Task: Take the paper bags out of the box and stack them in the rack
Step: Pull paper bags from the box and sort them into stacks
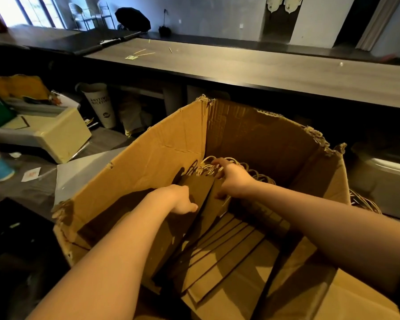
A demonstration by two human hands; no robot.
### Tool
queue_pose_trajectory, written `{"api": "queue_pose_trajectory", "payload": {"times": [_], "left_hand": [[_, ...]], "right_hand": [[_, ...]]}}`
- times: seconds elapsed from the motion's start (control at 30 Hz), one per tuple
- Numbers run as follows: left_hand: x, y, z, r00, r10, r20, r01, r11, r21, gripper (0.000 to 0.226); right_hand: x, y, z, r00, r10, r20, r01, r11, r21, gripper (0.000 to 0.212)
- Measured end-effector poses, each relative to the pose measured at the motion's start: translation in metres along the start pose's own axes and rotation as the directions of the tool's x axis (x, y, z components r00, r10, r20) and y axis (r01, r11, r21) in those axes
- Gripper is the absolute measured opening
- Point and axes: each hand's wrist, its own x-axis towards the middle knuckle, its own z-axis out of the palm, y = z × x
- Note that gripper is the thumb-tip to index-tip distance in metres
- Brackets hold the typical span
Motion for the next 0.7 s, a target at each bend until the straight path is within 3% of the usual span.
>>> {"api": "queue_pose_trajectory", "payload": {"times": [0.13,0.27,0.43,0.57,0.7], "left_hand": [[0.0,-0.005,-0.001,0.999,-0.033,-0.03,0.031,0.998,-0.055,0.074],[0.001,-0.008,-0.003,0.996,-0.089,-0.002,0.089,0.992,-0.085,0.071],[-0.008,0.001,-0.005,0.992,-0.125,-0.019,0.124,0.99,-0.074,0.053],[-0.009,0.003,-0.006,0.97,-0.133,-0.201,0.139,0.99,0.012,0.029],[-0.017,0.006,-0.009,0.934,-0.109,-0.342,0.11,0.994,-0.015,0.027]], "right_hand": [[-0.005,-0.007,0.002,0.999,-0.002,-0.035,0.014,0.941,0.339,0.076],[-0.008,-0.012,0.005,0.999,-0.044,-0.02,0.048,0.875,0.482,0.068],[-0.011,-0.011,0.005,0.996,-0.07,-0.055,0.088,0.874,0.478,0.07],[-0.012,-0.016,0.003,0.981,-0.164,-0.102,0.19,0.915,0.356,0.074],[-0.015,-0.021,0.009,0.977,-0.203,-0.062,0.212,0.925,0.316,0.048]]}}
